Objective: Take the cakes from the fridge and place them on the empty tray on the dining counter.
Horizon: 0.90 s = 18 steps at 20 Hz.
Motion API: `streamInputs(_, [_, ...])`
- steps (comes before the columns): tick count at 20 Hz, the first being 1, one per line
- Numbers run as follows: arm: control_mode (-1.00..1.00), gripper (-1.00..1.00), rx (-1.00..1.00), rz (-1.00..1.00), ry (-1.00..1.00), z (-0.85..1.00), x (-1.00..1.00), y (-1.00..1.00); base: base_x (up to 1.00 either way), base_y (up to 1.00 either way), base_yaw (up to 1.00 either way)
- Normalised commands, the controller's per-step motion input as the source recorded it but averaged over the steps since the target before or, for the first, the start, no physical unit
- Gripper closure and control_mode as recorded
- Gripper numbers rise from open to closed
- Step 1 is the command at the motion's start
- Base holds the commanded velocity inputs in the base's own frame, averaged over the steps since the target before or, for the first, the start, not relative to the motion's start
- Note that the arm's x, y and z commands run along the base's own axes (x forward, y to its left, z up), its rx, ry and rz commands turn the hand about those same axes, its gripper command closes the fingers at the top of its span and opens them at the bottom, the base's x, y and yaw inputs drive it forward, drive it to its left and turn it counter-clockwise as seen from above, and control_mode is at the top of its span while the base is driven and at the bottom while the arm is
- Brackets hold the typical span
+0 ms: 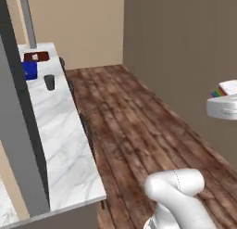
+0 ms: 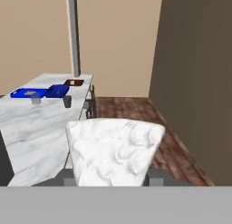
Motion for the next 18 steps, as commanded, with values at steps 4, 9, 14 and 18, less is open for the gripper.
streamInputs(4, [1.00,1.00,0.00,0.00,0.00,0.00,0.00,0.00,1.00,-0.90,0.43])
streamInputs(9, [1.00,1.00,0.00,0.00,0.00,0.00,0.00,0.00,1.00,-0.90,0.41])
streamInputs(14, [1.00,1.00,0.00,0.00,0.00,0.00,0.00,0.00,1.00,-0.80,0.34])
streamInputs(18, [1.00,1.00,0.00,0.00,0.00,0.00,0.00,0.00,1.00,-0.51,0.35])
